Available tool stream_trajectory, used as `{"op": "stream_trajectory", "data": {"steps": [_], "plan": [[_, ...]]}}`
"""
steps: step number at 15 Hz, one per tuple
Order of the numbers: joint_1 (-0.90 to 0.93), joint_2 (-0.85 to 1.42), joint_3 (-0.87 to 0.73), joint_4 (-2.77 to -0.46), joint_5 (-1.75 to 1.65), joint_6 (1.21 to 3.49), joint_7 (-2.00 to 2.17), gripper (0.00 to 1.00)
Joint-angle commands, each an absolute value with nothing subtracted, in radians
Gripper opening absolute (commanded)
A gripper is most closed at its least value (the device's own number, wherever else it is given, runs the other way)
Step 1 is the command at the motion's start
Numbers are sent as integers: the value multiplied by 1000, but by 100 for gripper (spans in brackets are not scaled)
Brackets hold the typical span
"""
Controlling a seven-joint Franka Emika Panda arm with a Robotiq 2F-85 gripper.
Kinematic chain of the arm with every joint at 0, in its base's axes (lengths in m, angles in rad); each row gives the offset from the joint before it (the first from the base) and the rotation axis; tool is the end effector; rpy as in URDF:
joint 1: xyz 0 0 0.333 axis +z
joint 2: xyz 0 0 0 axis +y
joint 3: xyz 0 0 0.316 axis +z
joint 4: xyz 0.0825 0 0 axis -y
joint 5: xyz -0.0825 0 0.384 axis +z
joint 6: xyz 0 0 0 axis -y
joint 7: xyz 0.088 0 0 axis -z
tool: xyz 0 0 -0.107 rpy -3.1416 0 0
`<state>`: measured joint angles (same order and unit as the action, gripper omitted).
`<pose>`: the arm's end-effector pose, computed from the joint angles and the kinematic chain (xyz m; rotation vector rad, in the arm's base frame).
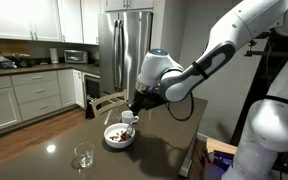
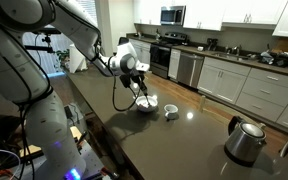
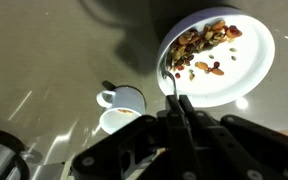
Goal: Use the spoon to stir the contents in the white bowl
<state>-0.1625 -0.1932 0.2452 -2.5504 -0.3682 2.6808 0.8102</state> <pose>0.4637 0.0493 0.3673 2.9171 -0.6205 0.5867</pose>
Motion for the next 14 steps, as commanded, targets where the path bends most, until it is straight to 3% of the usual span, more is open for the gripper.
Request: {"op": "stream_trajectory", "data": {"steps": [1, 14], "plan": [[-140, -231, 226, -2579, -410, 2628, 851, 5], [-54, -250, 238, -2644, -381, 2505, 819, 5]]}}
